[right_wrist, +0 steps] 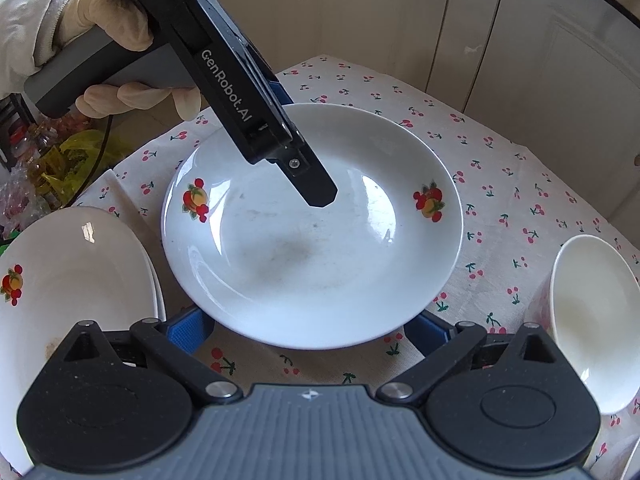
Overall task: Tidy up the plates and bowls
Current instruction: 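Lift the fruit-decal plate with the left tool, then carry the fruit-decal plate onto the plate stack and open the left tool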
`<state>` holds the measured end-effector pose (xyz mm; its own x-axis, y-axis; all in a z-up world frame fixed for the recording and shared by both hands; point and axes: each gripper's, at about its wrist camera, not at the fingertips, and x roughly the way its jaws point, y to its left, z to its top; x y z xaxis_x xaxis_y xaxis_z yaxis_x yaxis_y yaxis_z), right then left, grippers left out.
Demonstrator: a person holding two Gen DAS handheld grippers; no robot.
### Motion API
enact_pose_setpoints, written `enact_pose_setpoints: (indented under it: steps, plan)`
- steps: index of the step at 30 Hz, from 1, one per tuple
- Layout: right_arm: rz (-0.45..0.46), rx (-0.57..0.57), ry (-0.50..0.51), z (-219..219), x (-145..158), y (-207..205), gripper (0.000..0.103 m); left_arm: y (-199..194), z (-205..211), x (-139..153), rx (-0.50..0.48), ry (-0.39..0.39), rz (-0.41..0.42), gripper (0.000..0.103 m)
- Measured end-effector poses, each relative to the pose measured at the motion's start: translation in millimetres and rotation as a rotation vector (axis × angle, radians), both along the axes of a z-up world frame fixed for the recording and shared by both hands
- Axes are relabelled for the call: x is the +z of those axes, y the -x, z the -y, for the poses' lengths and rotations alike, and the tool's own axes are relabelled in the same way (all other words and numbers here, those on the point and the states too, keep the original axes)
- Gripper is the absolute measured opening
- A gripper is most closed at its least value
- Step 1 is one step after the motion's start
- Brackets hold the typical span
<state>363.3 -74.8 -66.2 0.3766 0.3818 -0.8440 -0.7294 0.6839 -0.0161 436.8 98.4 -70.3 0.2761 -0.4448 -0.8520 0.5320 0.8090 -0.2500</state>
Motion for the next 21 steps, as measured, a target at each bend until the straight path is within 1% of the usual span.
enact_pose_setpoints:
  steps: [8, 13, 17, 21]
  plan:
    - [0.021, -0.033, -0.017, 9, 7, 1, 0.102, 4, 4, 6, -0.019, 0.007, 0.017, 0.087]
    - [0.048, -0.032, -0.029, 11, 11, 6, 0.102, 6, 6, 6, -0.021, 0.009, 0.023, 0.087]
    - [0.066, -0.026, -0.024, 12, 14, 8, 0.102, 7, 4, 9, -0.021, 0.024, 0.025, 0.087]
    - [0.080, -0.022, -0.020, 11, 18, 12, 0.102, 10, 5, 14, -0.025, 0.019, 0.033, 0.087]
